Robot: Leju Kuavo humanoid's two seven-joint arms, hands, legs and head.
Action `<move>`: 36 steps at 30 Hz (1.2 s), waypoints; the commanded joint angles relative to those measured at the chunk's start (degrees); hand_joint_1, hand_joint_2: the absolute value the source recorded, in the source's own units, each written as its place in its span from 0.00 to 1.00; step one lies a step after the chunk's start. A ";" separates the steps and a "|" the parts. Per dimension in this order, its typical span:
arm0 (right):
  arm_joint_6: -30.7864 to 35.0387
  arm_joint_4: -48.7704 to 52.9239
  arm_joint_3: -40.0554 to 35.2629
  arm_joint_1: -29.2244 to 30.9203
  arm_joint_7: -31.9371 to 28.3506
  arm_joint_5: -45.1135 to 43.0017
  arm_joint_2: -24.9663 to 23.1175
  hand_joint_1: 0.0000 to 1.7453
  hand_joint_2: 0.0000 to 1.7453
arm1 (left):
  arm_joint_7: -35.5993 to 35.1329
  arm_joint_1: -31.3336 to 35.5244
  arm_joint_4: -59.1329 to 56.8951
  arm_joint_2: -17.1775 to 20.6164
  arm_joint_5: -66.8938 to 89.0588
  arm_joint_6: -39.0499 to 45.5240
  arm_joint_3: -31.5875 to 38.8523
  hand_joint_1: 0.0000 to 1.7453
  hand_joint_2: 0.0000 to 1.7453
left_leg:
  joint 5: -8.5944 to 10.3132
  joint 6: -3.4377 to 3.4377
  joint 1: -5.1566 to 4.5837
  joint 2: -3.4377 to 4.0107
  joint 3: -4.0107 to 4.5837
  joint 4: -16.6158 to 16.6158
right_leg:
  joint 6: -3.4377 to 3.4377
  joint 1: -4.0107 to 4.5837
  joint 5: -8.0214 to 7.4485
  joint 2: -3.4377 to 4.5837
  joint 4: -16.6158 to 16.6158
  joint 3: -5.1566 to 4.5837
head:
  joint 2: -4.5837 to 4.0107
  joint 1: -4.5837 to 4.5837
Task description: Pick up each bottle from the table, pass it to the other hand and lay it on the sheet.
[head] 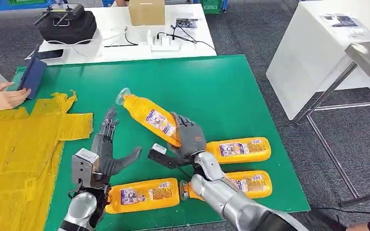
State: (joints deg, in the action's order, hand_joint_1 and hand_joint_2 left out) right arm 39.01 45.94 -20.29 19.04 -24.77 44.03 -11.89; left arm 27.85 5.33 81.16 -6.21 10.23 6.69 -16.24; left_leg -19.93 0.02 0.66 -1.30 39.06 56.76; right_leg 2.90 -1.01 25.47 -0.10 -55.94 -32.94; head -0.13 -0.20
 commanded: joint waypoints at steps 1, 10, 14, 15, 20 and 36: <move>0.99 20.82 16.04 -8.82 -2.29 -3.10 -3.21 1.00 1.00 | -0.47 -1.34 2.20 0.58 0.54 0.28 1.17 0.00 1.00 | -0.09 0.02 -0.01 -0.11 -0.16 0.01 | -0.12 0.02 0.15 -0.20 0.02 0.23 | 0.00 -0.04; -13.57 42.95 4.90 -20.58 -7.15 -26.69 3.19 1.00 1.00 | -3.51 -0.41 6.00 2.91 -1.81 -3.70 -2.72 0.00 1.00 | -0.28 0.02 0.03 -0.27 -0.29 0.17 | -0.22 0.04 0.38 -0.43 -0.07 0.28 | 0.00 -0.07; -19.32 31.80 -2.91 -19.75 -8.41 -19.12 5.59 1.00 1.00 | -3.66 1.14 7.29 3.91 -6.42 -9.85 -4.92 0.00 1.00 | -0.41 0.01 0.04 0.07 -0.51 0.11 | -0.24 0.07 0.32 -0.05 0.05 0.59 | 0.00 -0.07; -18.79 28.76 -3.82 -19.11 -8.92 -18.20 5.42 1.00 1.00 | -3.76 1.50 7.46 3.97 -7.16 -10.78 -5.38 0.00 1.00 | -0.28 -0.06 0.05 0.19 -0.29 0.01 | -0.20 0.07 0.13 0.06 0.11 0.28 | 0.00 -0.07; -18.25 27.68 -3.66 -18.45 -9.65 -18.21 5.35 1.00 1.00 | -3.82 1.49 7.42 4.01 -7.20 -10.82 -5.49 0.00 1.00 | -0.24 -0.06 0.01 0.05 -0.35 -0.01 | -0.23 0.06 0.22 -0.09 0.08 0.34 | 0.00 -0.04; -15.80 15.96 -15.90 -13.29 -6.97 -3.00 5.79 1.00 1.00 | -4.79 4.56 6.51 4.03 -12.09 -17.99 -9.83 0.00 1.00 | -0.28 -0.06 0.03 0.27 -0.36 0.02 | -0.23 0.07 0.18 0.13 0.05 0.32 | 0.00 -0.07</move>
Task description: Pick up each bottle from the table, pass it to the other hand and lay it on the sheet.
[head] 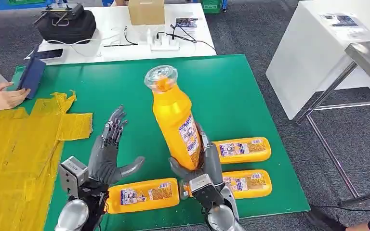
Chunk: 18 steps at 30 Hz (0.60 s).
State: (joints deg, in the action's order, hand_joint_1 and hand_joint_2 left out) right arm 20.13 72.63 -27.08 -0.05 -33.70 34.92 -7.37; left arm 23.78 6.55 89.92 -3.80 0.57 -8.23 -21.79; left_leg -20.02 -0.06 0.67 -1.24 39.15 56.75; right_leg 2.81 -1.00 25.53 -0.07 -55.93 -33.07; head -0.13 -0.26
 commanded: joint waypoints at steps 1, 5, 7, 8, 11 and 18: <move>3.07 -11.38 -9.58 6.14 2.30 6.31 1.25 1.00 1.00 | -0.62 3.40 -2.34 1.62 -2.73 -3.39 -4.39 0.00 1.00 | -0.23 0.02 0.02 0.22 -0.50 0.06 | -0.16 0.08 0.15 0.11 0.03 0.51 | 0.00 0.02; 6.15 -13.72 -11.43 7.31 2.72 8.70 1.06 1.00 1.00 | -0.91 3.79 -3.15 2.09 -3.21 -4.87 -5.44 0.00 1.00 | -0.05 0.01 0.00 0.11 -0.21 -0.04 | -0.06 0.03 0.02 0.05 0.07 0.19 | 0.00 0.00; 7.84 -14.27 -12.54 7.98 3.40 10.00 1.04 1.00 1.00 | -1.39 4.14 -4.07 2.18 -4.20 -6.47 -6.03 0.00 1.00 | -0.15 0.03 0.00 0.14 -0.43 -0.02 | -0.11 0.04 0.11 0.04 0.09 0.44 | 0.00 0.02; 8.71 -14.58 -13.07 8.41 3.91 10.64 1.00 1.00 1.00 | -1.52 4.35 -4.64 2.14 -4.52 -6.98 -6.30 0.00 1.00 | -0.06 0.02 0.01 0.09 -0.23 -0.05 | -0.07 0.03 0.04 0.02 0.09 0.23 | 0.00 0.00; 10.19 -15.11 -14.11 9.19 4.76 11.67 1.01 1.00 1.00 | -1.68 4.84 -5.65 2.24 -4.56 -7.59 -7.04 0.00 1.00 | -0.21 0.03 0.01 0.14 -0.53 0.03 | -0.14 0.04 0.16 0.02 0.06 0.56 | 0.00 0.00; 11.92 -15.33 -14.99 9.96 5.30 13.18 0.91 1.00 1.00 | -2.00 5.28 -6.63 2.41 -5.44 -9.28 -7.74 0.00 1.00 | -0.11 0.02 0.01 0.02 -0.35 -0.01 | -0.11 0.02 0.11 -0.07 0.06 0.36 | 0.00 0.02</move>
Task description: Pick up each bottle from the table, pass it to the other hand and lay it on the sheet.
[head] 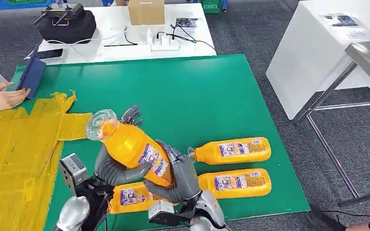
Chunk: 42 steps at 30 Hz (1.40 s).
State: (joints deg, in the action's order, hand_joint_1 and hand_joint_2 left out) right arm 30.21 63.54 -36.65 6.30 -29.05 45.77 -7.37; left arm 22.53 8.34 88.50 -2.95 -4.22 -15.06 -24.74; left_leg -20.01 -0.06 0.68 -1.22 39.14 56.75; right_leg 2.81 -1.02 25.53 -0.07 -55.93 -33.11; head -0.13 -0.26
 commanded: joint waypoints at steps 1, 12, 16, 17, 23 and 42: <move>2.08 -6.19 -5.45 3.67 0.76 2.35 0.78 1.00 1.00 | -0.75 3.52 -5.48 1.48 -0.59 -2.38 -4.83 0.11 1.00 | -0.17 0.02 0.01 0.03 -0.44 0.01 | -0.13 0.05 0.16 -0.06 0.05 0.50 | 0.00 0.02; 3.13 -1.76 -5.04 2.60 2.14 0.46 1.10 1.00 1.00 | -0.15 2.65 -5.39 0.54 -0.15 -0.33 -3.96 1.00 1.00 | -0.14 0.03 -0.02 0.05 -0.31 0.02 | -0.10 0.02 0.12 -0.02 0.03 0.36 | 0.00 0.02; 3.36 -0.99 -4.62 1.91 2.36 0.48 1.29 1.00 1.00 | 0.34 2.04 -3.86 -0.07 -0.49 1.78 -2.01 1.00 1.00 | -0.23 0.04 -0.01 0.08 -0.44 0.09 | -0.13 0.04 0.20 -0.03 -0.01 0.51 | 0.00 0.00; 3.41 -0.82 -4.53 1.78 2.41 0.48 1.31 1.00 1.00 | 0.41 1.95 -3.50 -0.11 -0.45 2.24 -1.65 1.00 1.00 | -0.22 0.04 -0.02 0.07 -0.41 0.08 | -0.13 0.03 0.19 -0.03 -0.01 0.48 | 0.00 0.00; 3.58 3.50 -2.98 -0.23 1.96 -2.35 1.09 0.00 1.00 | 0.70 1.92 -1.27 0.34 1.40 6.99 1.96 1.00 1.00 | -0.16 0.02 0.01 0.06 -0.27 0.05 | -0.11 0.05 0.13 -0.02 0.00 0.34 | 0.00 0.00; -19.39 15.15 -4.64 -1.03 14.01 1.03 6.85 0.00 1.00 | -20.62 18.71 -34.43 17.18 80.31 39.73 16.69 1.00 1.00 | -0.02 -0.04 0.01 0.10 -0.37 -0.10 | -0.15 0.03 0.05 0.02 0.03 0.33 | 0.00 0.00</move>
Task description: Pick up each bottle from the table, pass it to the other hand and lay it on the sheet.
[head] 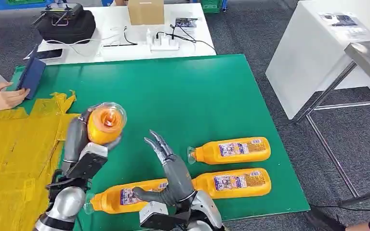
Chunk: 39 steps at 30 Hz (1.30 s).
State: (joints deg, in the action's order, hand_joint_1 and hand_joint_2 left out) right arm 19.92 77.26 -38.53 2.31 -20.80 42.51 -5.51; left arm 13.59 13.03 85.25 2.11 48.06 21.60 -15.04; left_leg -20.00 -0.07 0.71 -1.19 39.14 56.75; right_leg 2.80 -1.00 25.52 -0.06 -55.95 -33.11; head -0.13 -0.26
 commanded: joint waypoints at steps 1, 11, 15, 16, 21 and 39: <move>-9.78 -0.15 -3.56 3.96 6.12 4.70 4.89 0.00 1.00 | -11.23 15.77 -35.38 12.70 28.44 3.70 7.53 1.00 1.00 | -0.07 -0.03 -0.01 0.13 -0.47 -0.08 | -0.18 0.03 0.08 0.04 0.03 0.42 | 0.00 0.00; -12.69 -8.13 -8.61 7.49 10.55 8.99 6.68 0.00 1.00 | -12.13 21.24 -49.29 13.92 31.55 2.92 7.51 1.00 1.00 | -0.04 -0.01 0.06 0.18 -0.35 -0.04 | -0.10 0.05 0.05 0.05 -0.03 0.28 | 0.00 0.00; -14.80 -12.07 -11.89 8.93 14.86 13.08 8.58 0.00 1.00 | -12.49 21.21 -52.83 13.83 29.49 1.59 9.93 1.00 1.00 | -0.14 0.00 0.04 0.13 -0.51 0.00 | -0.14 0.05 0.13 0.06 -0.01 0.51 | 0.00 0.00; -14.57 -12.52 -12.02 8.93 14.92 13.19 8.63 0.00 1.00 | -12.38 20.99 -52.99 13.83 29.45 1.95 10.04 1.00 1.00 | -0.12 -0.01 0.05 0.19 -0.45 -0.01 | -0.13 0.06 0.09 0.12 0.00 0.43 | 0.00 0.00; -14.71 -13.90 -12.52 9.45 16.16 14.30 8.64 0.00 1.00 | -12.32 20.86 -53.70 13.49 28.96 1.35 10.54 1.00 1.00 | -0.13 -0.01 0.05 0.11 -0.39 0.04 | -0.15 0.07 0.13 0.01 -0.07 0.37 | 0.00 0.00; -14.81 -26.46 -12.17 12.31 25.24 22.65 5.43 0.00 1.00 | -2.09 14.31 -46.52 7.57 11.07 -7.84 14.61 0.00 1.00 | -0.08 -0.01 0.05 0.09 -0.38 -0.01 | -0.13 0.06 0.09 -0.02 -0.01 0.34 | 0.00 0.00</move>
State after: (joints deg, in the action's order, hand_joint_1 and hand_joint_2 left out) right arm 5.40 58.82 -49.90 12.84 3.28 64.26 1.07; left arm 10.01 27.79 37.33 12.68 62.01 16.18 -3.10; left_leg -19.97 -0.12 0.77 -1.13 39.08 56.74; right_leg 2.77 -0.96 25.50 -0.03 -56.01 -33.14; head -0.13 -0.26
